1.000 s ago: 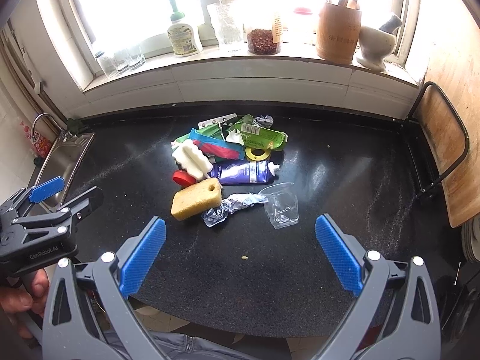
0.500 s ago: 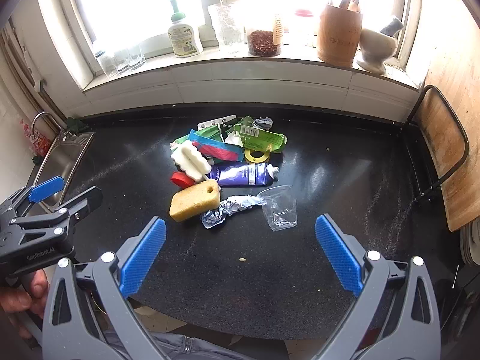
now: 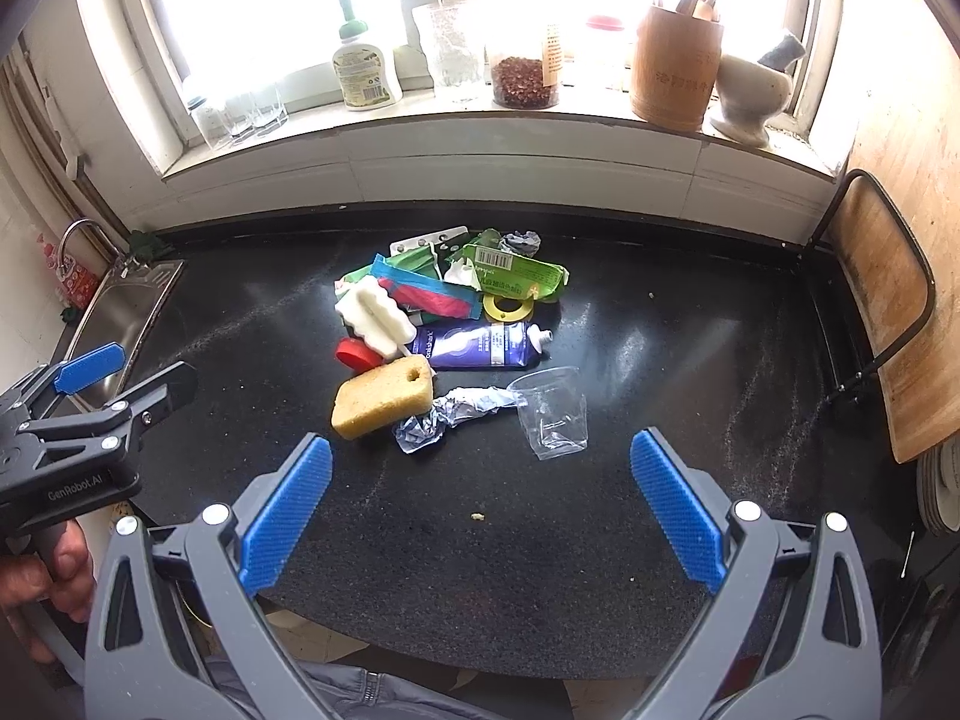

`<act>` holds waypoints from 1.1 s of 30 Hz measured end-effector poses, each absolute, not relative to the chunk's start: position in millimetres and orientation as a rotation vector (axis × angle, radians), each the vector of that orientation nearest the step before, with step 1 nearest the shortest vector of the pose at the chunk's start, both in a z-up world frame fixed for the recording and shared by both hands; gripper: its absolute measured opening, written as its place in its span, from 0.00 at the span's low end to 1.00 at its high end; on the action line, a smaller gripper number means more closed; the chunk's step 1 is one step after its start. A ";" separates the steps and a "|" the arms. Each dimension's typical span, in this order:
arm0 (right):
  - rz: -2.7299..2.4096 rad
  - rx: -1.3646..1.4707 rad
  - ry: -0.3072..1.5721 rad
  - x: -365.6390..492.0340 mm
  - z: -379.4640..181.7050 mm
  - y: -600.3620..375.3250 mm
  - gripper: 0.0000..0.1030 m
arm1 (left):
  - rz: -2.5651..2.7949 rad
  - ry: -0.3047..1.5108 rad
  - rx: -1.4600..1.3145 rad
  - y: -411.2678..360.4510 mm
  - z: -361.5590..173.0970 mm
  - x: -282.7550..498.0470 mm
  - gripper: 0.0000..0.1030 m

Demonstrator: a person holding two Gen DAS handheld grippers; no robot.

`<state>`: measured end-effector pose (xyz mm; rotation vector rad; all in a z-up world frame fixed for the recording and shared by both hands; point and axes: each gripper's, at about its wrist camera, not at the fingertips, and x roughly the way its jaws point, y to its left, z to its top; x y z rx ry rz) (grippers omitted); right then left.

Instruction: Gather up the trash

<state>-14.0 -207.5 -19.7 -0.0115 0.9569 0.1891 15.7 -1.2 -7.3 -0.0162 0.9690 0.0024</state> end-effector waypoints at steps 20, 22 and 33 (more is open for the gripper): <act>0.181 0.012 0.964 -5.5 -25.0 -221.9 0.94 | -0.010 0.985 0.025 -12.1 -16.9 20.0 0.94; 0.184 0.012 0.967 -3.8 -26.5 -223.6 0.94 | -0.015 0.991 0.025 -11.9 -19.8 21.8 0.94; 0.202 -0.001 0.995 25.0 -66.8 -240.5 0.94 | -0.173 1.009 0.154 -17.9 -76.8 41.4 0.94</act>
